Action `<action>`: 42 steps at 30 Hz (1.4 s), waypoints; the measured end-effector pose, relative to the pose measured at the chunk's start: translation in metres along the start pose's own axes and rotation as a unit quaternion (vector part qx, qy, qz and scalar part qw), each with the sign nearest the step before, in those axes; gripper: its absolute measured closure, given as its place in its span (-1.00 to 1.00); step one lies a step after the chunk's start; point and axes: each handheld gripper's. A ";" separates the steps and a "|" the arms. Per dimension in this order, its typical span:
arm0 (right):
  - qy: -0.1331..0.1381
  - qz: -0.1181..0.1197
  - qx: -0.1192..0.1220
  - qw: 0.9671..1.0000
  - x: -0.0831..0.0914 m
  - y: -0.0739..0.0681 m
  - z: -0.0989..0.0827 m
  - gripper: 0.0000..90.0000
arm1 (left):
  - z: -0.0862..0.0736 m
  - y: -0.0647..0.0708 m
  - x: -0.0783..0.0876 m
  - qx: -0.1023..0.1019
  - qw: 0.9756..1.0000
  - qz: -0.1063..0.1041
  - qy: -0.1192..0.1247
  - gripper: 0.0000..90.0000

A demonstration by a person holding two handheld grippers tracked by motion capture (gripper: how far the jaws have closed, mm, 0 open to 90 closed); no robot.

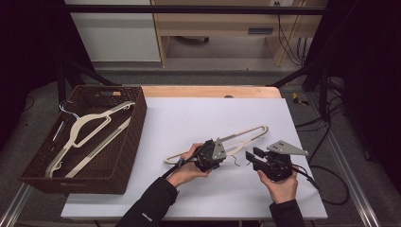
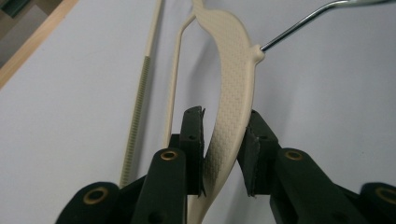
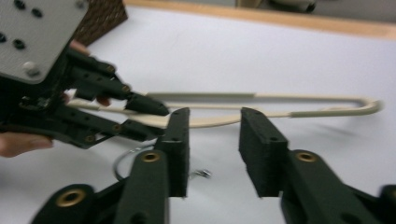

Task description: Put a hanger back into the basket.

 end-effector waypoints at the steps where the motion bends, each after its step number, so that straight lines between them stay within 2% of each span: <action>1: 0.013 -0.012 0.005 1.000 0.003 0.003 0.000 0.29 | 0.000 0.000 0.001 0.004 1.000 0.001 0.006 0.63; 2: 0.018 -0.018 0.006 1.000 0.005 0.006 0.000 0.24 | 0.000 -0.002 0.003 0.001 1.000 0.003 0.002 0.63; 4: 0.033 -0.039 0.004 0.999 0.009 0.013 -0.002 0.13 | 0.001 -0.003 0.004 0.005 1.000 0.009 0.010 0.65; 7: 0.034 -0.056 0.000 0.998 0.011 0.022 -0.008 0.00 | 0.003 -0.006 0.008 0.007 1.000 0.018 0.018 0.68; 9: 0.024 -0.063 0.004 0.998 0.009 0.025 -0.011 -0.09 | 0.004 -0.009 0.011 0.010 0.999 0.025 0.022 0.71; 13: 0.011 -0.051 0.003 0.999 0.002 0.029 -0.017 -0.20 | 0.006 -0.016 0.018 0.019 0.999 0.035 0.027 0.76; 14: 0.008 -0.050 0.005 0.999 0.000 0.028 -0.018 -0.22 | 0.007 -0.018 0.020 0.024 0.998 0.040 0.032 0.77; 15: 0.004 -0.047 0.012 0.999 -0.002 0.027 -0.018 -0.27 | 0.008 -0.020 0.022 0.017 0.998 0.045 0.027 0.79; 16: 0.003 -0.042 0.013 0.999 -0.002 0.027 -0.018 -0.29 | 0.008 -0.020 0.023 0.026 0.998 0.045 0.035 0.80; 20: -0.007 -0.021 0.028 0.999 -0.007 0.024 -0.019 -0.40 | 0.010 -0.029 0.033 0.030 0.997 0.052 0.038 0.87; 27: -0.016 0.002 0.045 0.999 -0.012 0.021 -0.021 -0.57 | 0.007 -0.042 0.048 0.068 0.996 0.047 0.042 0.91; 32: -0.013 0.008 0.045 0.999 -0.012 0.019 -0.021 -0.61 | 0.002 -0.051 0.069 0.105 0.992 0.040 0.054 0.91; 34: -0.012 0.010 0.051 0.999 -0.011 0.019 -0.021 -0.62 | 0.002 -0.054 0.079 0.112 0.991 0.035 0.058 0.91; 36: -0.009 0.010 0.051 0.999 -0.010 0.019 -0.021 -0.63 | 0.002 -0.057 0.088 0.130 0.989 0.028 0.068 0.91; 39: -0.003 0.015 0.054 0.998 -0.008 0.021 -0.021 -0.65 | 0.002 -0.060 0.103 0.142 0.987 0.022 0.075 0.91; 42: 0.005 0.016 0.051 0.999 -0.005 0.021 -0.021 -0.69 | 0.002 -0.063 0.120 0.146 0.986 0.019 0.080 0.91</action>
Point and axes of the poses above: each handheld gripper's, and its own axes: x roughly backward along the jaws, z roughly out of its top, y roughly to its right, and after that the axes turned 13 degrees about x, right-handed
